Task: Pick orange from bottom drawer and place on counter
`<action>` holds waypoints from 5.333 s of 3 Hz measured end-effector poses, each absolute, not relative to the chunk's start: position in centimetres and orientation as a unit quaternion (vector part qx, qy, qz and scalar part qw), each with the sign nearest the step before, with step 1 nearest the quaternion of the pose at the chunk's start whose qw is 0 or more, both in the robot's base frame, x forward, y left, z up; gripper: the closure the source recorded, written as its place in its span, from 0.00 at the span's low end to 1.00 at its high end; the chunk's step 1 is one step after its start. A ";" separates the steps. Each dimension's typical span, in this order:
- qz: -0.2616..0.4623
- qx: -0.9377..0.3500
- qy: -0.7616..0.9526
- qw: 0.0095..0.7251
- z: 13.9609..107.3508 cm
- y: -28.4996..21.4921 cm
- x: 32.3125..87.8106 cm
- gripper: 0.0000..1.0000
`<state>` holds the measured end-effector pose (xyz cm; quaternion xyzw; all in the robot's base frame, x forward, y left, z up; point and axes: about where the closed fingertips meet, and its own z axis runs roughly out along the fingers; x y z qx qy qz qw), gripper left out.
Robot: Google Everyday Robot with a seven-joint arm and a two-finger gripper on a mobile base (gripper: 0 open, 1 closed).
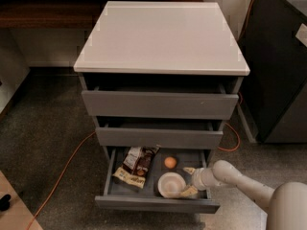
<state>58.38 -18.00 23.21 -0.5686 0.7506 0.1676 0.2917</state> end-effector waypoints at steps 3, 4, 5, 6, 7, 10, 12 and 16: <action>0.149 -0.558 0.769 0.274 20.1 -19.3 58.8 0.94; 0.148 -0.566 0.768 0.261 19.1 -19.1 57.5 1.00; 0.156 -0.574 0.764 0.250 18.5 -18.8 55.6 1.00; 0.159 -0.574 0.765 0.246 18.2 -18.9 55.1 1.00; 0.166 -0.571 0.768 0.237 17.5 -19.0 53.9 1.00; 0.189 -0.560 0.775 0.224 16.4 -19.3 50.8 1.00; 0.199 -0.563 0.769 0.230 17.6 -18.4 47.8 1.00; 0.172 -0.577 0.752 0.267 20.9 -15.9 55.2 1.00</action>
Offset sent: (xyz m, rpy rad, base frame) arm 0.0144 -0.0211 -0.0277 -0.0394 0.0107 -0.0677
